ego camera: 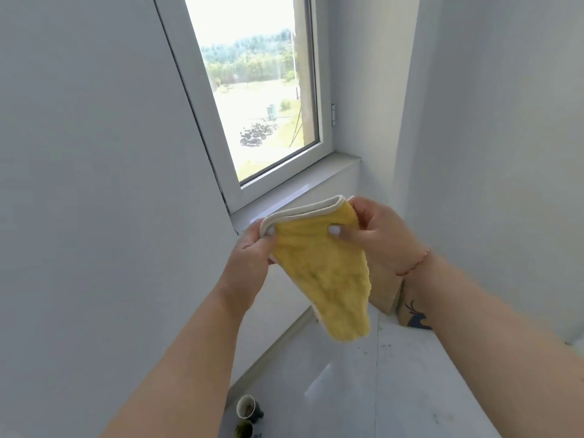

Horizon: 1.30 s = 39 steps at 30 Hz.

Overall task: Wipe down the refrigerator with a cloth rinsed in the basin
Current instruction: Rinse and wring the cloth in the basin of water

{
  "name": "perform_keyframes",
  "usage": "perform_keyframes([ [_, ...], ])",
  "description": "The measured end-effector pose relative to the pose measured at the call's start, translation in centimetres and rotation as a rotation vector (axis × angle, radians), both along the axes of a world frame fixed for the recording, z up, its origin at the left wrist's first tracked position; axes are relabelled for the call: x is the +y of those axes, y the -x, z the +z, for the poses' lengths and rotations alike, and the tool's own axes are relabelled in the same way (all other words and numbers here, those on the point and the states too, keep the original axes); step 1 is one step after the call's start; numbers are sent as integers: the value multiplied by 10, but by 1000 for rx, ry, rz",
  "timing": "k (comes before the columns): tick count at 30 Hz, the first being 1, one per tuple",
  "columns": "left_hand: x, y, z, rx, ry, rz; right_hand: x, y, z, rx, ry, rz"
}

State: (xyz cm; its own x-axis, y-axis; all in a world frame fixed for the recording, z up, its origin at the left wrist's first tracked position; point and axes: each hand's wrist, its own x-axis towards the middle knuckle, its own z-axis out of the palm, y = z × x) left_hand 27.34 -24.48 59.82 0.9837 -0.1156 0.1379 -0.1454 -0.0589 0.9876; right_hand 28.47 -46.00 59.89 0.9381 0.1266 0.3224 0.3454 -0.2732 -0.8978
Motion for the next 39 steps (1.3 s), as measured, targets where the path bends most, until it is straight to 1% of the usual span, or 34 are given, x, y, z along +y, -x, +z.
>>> perform_keyframes([
  [1, -3, -4, 1, -52, -27, 13, -1, 4, 11, -79, 118, -41],
  [2, -3, -8, 0, -97, -42, 36, -1, 6, 18, -120, 187, -71],
  [3, -6, -12, 2, -136, -48, 54, -4, 6, 26, -128, 212, -105],
  [5, -13, -15, 8, -185, -55, 61, -7, 6, 32, -55, 200, -142],
  [7, -21, -19, 15, -200, 19, 28, -13, 6, 34, 21, 126, -147],
  [8, -25, -20, 18, -163, 98, -12, -16, 8, 35, 43, 75, -150],
  [10, -32, -25, 17, 5, 259, -182, -19, 12, 37, 79, -59, -164],
  [12, -44, -20, 3, 221, 303, -420, -25, 13, 41, 116, -191, -183],
  [13, -51, -12, -6, 305, 300, -497, -29, 14, 44, 153, -274, -188],
  [14, -59, -4, -11, 365, 287, -527, -35, 17, 44, 185, -363, -190],
  [16, -78, 2, -17, 397, 279, -495, -56, 25, 34, 333, -587, -137],
  [17, -87, 2, -18, 402, 288, -478, -66, 33, 20, 456, -652, -108],
  [18, -99, 1, -16, 409, 284, -476, -77, 44, 3, 563, -660, -89],
  [19, -109, -3, -12, 421, 263, -476, -83, 55, -12, 635, -615, -81],
  [21, -127, -10, -6, 463, 150, -451, -95, 68, -35, 654, -545, -131],
  [23, -150, -18, -7, 518, -3, -474, -120, 68, -49, 586, -519, -319],
  [26, -183, -31, -9, 544, -170, -543, -162, 64, -52, 478, -420, -603],
  [28, -216, -38, -11, 551, -234, -480, -190, 66, -51, 394, -283, -700],
  [30, -251, -49, -12, 520, -312, -392, -212, 75, -45, 321, -128, -728],
  [32, -283, -62, -11, 442, -345, -404, -238, 82, -39, 292, -40, -700],
  [34, -314, -70, -4, 355, -382, -521, -270, 87, -34, 289, 25, -719],
  [35, -327, -74, -1, 296, -439, -603, -283, 88, -31, 276, 109, -760],
  [37, -355, -79, 3, 82, -619, -735, -308, 91, -23, 232, 314, -870],
  [39, -381, -79, 12, -160, -739, -760, -332, 93, -12, 212, 402, -906],
])
